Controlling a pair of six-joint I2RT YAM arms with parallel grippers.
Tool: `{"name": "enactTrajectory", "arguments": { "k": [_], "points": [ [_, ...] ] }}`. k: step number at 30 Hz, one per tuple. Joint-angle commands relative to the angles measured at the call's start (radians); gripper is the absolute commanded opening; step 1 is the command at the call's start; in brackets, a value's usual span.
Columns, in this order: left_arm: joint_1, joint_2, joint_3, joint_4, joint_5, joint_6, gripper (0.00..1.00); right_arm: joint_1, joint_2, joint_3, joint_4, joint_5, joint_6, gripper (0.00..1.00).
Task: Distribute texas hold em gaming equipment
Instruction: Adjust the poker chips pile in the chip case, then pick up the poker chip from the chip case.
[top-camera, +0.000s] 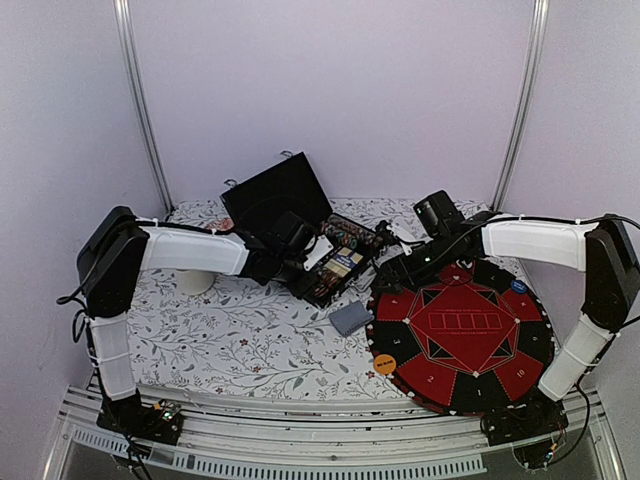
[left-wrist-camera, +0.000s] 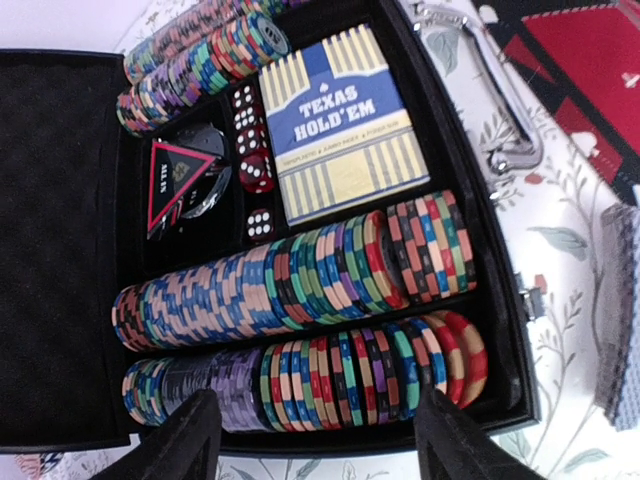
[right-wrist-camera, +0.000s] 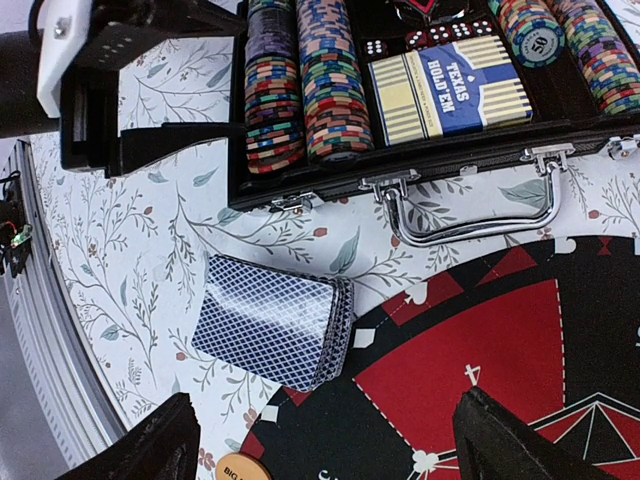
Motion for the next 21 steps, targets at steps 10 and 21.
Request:
{"name": "enactTrajectory", "arguments": {
  "k": [10, 21],
  "points": [
    [-0.013, -0.038, -0.009, 0.055, 0.146, 0.0, 0.84, -0.001, -0.037, -0.018, -0.006, 0.001, -0.006, 0.9],
    [-0.011, 0.066, 0.057, -0.027, 0.078, 0.011, 0.82, -0.001, -0.039, -0.024, -0.007, 0.001, -0.006, 0.9]
  ]
}}
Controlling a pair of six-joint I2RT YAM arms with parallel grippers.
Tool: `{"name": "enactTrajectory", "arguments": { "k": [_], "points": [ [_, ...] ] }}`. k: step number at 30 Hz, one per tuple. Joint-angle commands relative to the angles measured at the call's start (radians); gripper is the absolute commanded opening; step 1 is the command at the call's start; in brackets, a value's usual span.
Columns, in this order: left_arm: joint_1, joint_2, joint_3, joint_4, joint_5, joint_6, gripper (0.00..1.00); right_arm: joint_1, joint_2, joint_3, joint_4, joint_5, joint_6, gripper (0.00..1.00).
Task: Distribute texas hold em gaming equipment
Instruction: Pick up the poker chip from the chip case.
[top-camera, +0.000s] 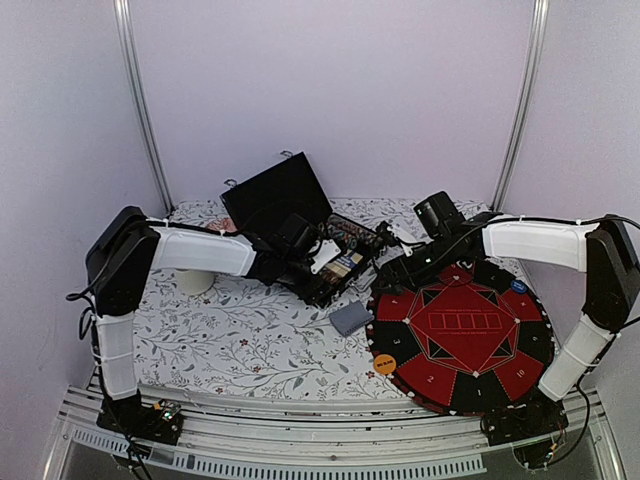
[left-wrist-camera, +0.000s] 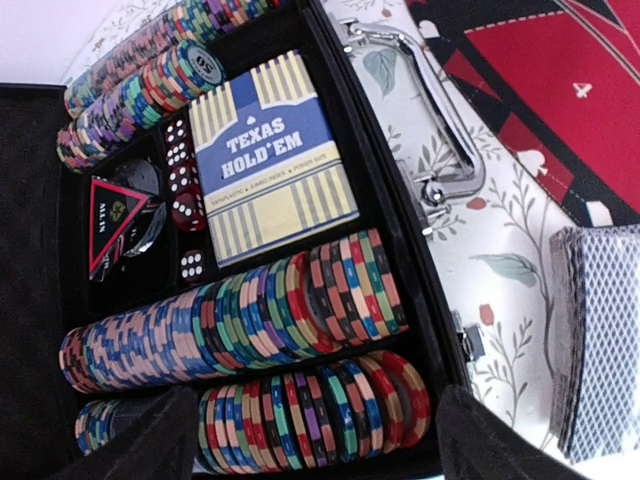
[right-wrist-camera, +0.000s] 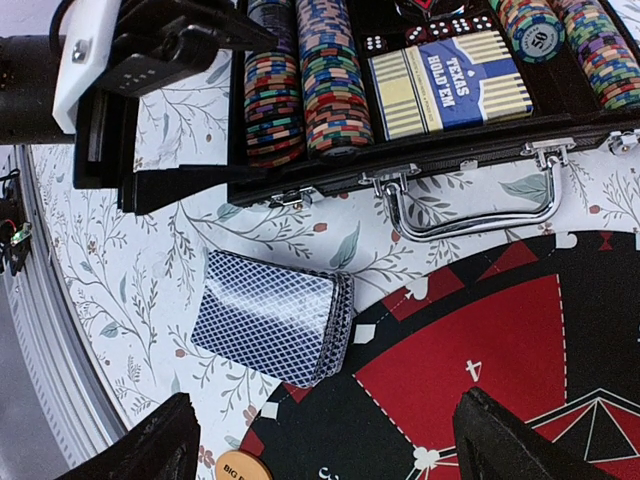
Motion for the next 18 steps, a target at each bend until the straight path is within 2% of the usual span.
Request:
{"name": "enactTrajectory", "arguments": {
  "k": [1, 8, 13, 18],
  "points": [
    [-0.004, 0.029, 0.034, -0.05, -0.052, 0.002, 0.79, -0.001, -0.034, -0.015, -0.008, 0.004, -0.006, 0.9],
    [-0.004, 0.038, 0.04, -0.077, -0.079, 0.004, 0.78, -0.001, -0.04, -0.016, -0.012, 0.006, -0.009, 0.9],
    [-0.001, 0.015, 0.035, -0.078, -0.068, 0.0, 0.81, -0.001, -0.037, -0.011, -0.013, 0.004, -0.012, 0.9],
    [0.007, 0.039, 0.066, -0.096, -0.108, -0.004, 0.76, -0.001, -0.039, -0.011, -0.012, 0.003, -0.011, 0.9]
  ]
}}
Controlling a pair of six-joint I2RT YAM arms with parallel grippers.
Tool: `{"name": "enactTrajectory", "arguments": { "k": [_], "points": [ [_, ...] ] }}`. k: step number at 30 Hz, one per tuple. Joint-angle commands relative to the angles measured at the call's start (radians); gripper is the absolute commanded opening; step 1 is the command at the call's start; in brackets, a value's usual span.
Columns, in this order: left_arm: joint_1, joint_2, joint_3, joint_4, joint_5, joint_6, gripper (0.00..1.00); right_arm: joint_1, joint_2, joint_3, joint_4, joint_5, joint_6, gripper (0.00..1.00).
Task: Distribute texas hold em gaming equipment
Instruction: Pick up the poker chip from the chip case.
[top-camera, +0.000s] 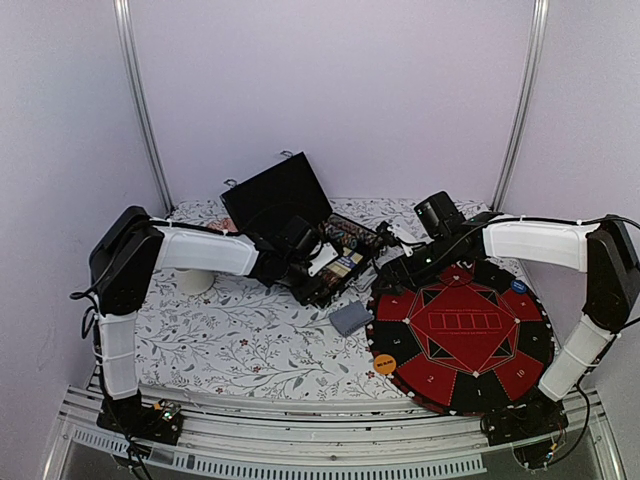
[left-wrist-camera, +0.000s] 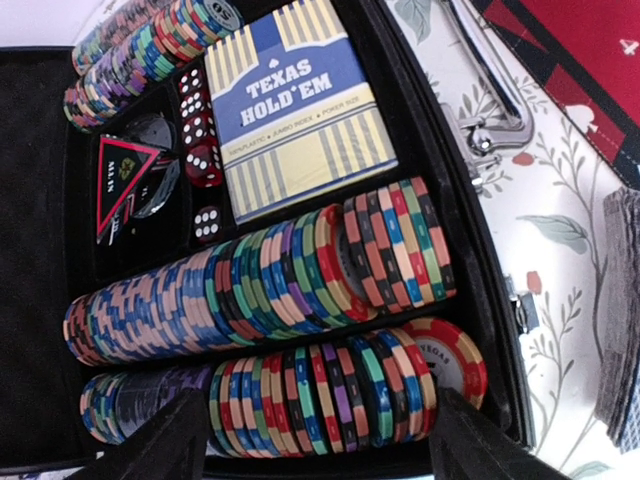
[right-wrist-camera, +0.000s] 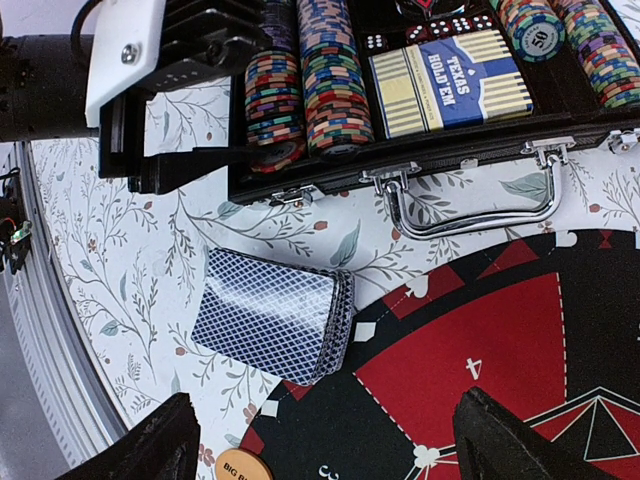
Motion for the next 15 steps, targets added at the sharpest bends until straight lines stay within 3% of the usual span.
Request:
{"name": "enactTrajectory", "arguments": {
  "k": [1, 5, 15],
  "points": [
    [0.009, 0.026, 0.05, -0.041, -0.033, -0.006, 0.75, -0.001, -0.037, -0.009, -0.01, 0.005, -0.008, 0.9],
    [0.017, 0.055, 0.068, -0.058, -0.022, -0.019, 0.64, -0.001, -0.042, -0.014, -0.01, 0.008, -0.007, 0.9],
    [0.009, 0.027, 0.026, -0.088, 0.125, -0.042, 0.63, -0.001, -0.038, -0.016, -0.007, 0.004, -0.005, 0.9]
  ]
}}
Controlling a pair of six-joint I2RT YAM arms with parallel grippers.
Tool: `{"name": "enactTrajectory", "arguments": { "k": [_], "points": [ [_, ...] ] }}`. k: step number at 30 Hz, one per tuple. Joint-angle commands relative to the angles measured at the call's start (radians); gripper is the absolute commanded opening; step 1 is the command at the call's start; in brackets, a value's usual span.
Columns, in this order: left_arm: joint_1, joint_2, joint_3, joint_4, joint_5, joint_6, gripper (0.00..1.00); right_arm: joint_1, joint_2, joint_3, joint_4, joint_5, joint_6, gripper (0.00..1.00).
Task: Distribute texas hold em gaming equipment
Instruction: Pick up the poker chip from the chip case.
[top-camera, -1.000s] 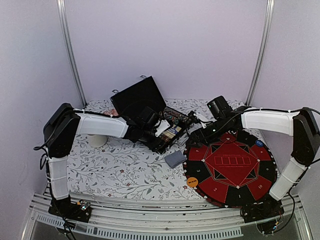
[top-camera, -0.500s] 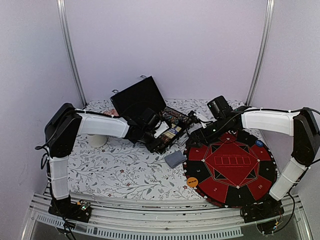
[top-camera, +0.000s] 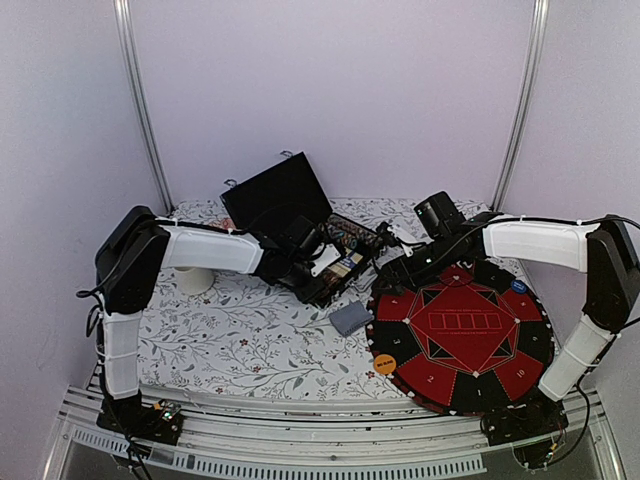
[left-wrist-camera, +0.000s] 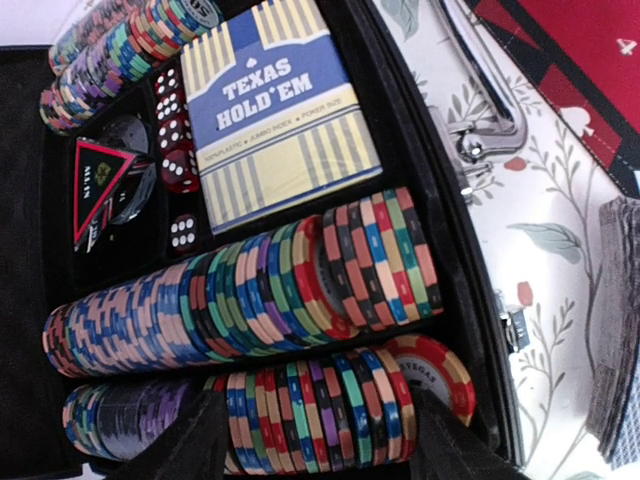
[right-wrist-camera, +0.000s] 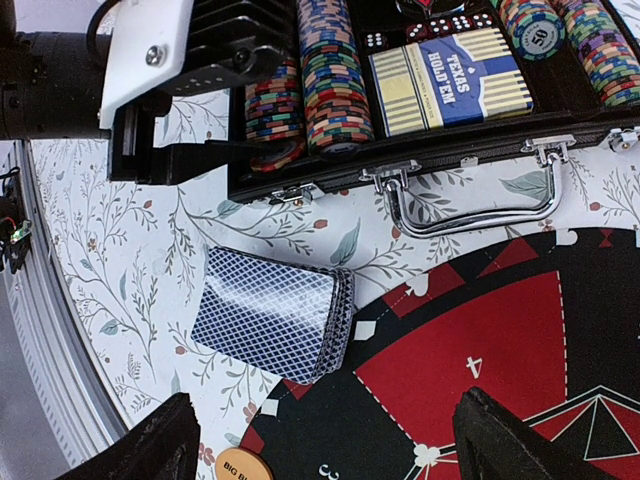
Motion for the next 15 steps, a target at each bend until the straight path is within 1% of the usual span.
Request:
{"name": "enactTrajectory", "arguments": {
  "k": [1, 4, 6, 10, 15],
  "points": [
    [0.001, -0.022, -0.043, -0.03, 0.096, -0.03, 0.62, -0.001, -0.038, -0.017, -0.004, 0.005, -0.005, 0.9],
    [-0.001, -0.059, -0.098, 0.032, 0.113, -0.023, 0.62, -0.001, -0.035, -0.016, -0.002, 0.0, -0.005, 0.9],
    [0.001, -0.068, -0.108, 0.052, 0.12, -0.018, 0.62, -0.001, -0.028, -0.013, -0.001, -0.002, -0.005, 0.9],
    [0.018, -0.029, -0.067, 0.039, 0.121, -0.026, 0.63, -0.001, -0.027, -0.011, -0.001, -0.003, -0.005, 0.9],
    [0.04, 0.019, -0.007, 0.003, 0.121, -0.031, 0.69, -0.001, -0.037, -0.017, -0.007, 0.008, -0.005, 0.9]
  ]
}}
